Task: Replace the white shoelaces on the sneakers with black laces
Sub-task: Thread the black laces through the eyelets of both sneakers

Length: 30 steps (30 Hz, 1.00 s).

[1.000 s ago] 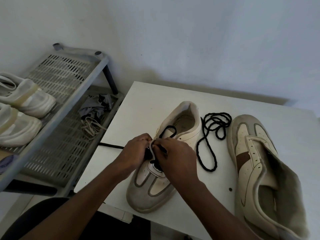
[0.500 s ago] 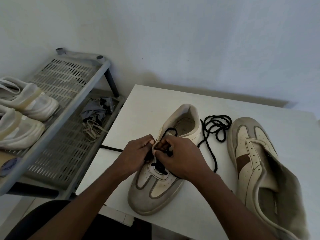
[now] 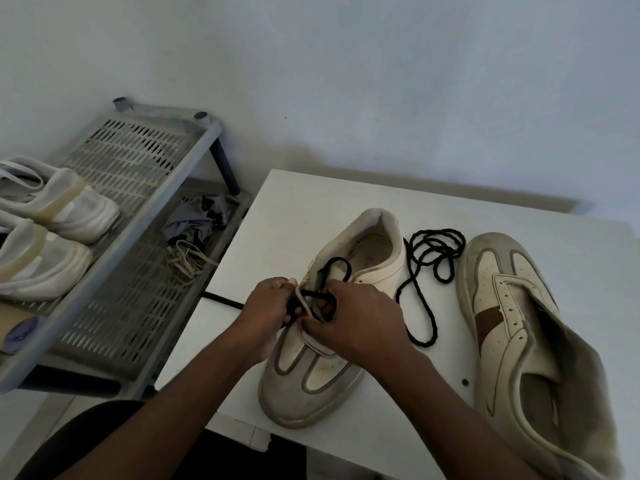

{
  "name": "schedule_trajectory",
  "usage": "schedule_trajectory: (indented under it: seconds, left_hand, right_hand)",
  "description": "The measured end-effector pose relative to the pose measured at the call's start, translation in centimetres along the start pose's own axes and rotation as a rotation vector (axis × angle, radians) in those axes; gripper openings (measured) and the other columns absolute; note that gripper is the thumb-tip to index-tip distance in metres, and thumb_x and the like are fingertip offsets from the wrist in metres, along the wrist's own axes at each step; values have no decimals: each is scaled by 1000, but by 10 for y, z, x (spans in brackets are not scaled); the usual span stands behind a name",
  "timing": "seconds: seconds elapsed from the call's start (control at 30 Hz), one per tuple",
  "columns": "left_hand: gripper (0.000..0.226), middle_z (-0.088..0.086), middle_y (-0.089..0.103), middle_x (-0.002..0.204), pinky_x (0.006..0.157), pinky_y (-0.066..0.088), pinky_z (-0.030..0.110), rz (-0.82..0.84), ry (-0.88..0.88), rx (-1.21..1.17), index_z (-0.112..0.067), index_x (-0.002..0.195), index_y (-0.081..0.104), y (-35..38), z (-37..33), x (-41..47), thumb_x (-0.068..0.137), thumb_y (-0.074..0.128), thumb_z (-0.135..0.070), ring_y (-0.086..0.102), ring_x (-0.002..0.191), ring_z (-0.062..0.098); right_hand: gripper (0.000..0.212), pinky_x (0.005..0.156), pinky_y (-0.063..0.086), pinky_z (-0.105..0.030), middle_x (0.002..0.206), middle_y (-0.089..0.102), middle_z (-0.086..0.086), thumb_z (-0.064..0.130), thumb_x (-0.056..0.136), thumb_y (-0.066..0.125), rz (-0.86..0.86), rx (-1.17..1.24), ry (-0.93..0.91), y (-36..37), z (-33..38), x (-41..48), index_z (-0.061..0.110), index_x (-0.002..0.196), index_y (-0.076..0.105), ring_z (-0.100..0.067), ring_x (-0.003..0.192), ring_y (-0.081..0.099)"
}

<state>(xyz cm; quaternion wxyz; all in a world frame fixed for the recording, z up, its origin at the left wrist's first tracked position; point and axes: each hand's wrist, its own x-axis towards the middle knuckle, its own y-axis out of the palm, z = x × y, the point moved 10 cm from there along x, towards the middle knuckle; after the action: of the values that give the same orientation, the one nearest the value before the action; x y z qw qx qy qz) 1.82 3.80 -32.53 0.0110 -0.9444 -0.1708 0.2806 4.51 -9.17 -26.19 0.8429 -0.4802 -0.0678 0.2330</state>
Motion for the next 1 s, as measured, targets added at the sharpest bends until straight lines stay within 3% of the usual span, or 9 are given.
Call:
schedule_trajectory:
  seconds: [0.1,0.27,0.4,0.53,0.63,0.73,0.83,1.0]
  left_hand:
    - [35,4,50,62,57,37,24,-35,3,0,-10,71,53,-3,1,0,103,39,-15,42,55,13]
    - [27,6,52,84,55,38,26,-16,140,163,-10,84,49,-6,-13,-1,104,34,-19,50,62,13]
    - [27,7,59,88,51,36,24,-81,155,144,-9,90,53,-11,-16,-2,104,35,-23,54,64,16]
    - [26,-2,57,82,67,39,26,-363,345,314,-8,93,55,-34,-43,-14,104,35,-21,53,74,9]
    - [26,4,64,88,70,49,26,-456,392,6,-13,91,51,-54,-49,-15,105,29,-18,64,78,13]
    - [34,8,66,72,60,56,26,-390,308,-417,-4,90,49,-59,-45,-8,106,23,-19,71,68,21]
    - [36,-3,56,50,54,52,24,-470,286,-508,-11,76,45,-80,-47,-7,106,26,-19,62,48,12]
    - [32,-3,39,62,46,36,16,-702,294,-544,-19,74,40,-121,-49,-12,105,34,-27,37,41,3]
  right_hand:
    - [33,53,32,-23,77,50,13,59,80,60,-1,-5,4,0,-1,-1,29,91,55,-10,74,52]
    - [40,60,34,-24,92,63,10,59,81,61,16,-5,-11,1,-2,1,28,105,58,-11,82,56]
    - [45,53,32,-20,85,54,12,63,79,62,55,36,-22,2,0,0,27,107,56,-9,76,49]
    - [48,68,47,-26,92,57,13,64,79,64,79,84,-47,-8,2,2,31,111,54,-10,86,56]
    - [48,74,47,-27,110,64,13,57,80,66,31,59,-80,-19,4,3,35,121,52,-11,99,59]
    - [55,73,40,-26,117,63,12,54,81,66,25,10,-126,-20,8,2,35,130,46,-12,104,57]
    - [67,77,42,-27,116,63,12,49,80,70,53,-7,-160,-19,8,2,36,136,35,-14,104,60]
    - [67,74,41,-24,102,66,12,63,76,66,77,8,-208,-24,8,-1,35,132,41,-9,91,61]
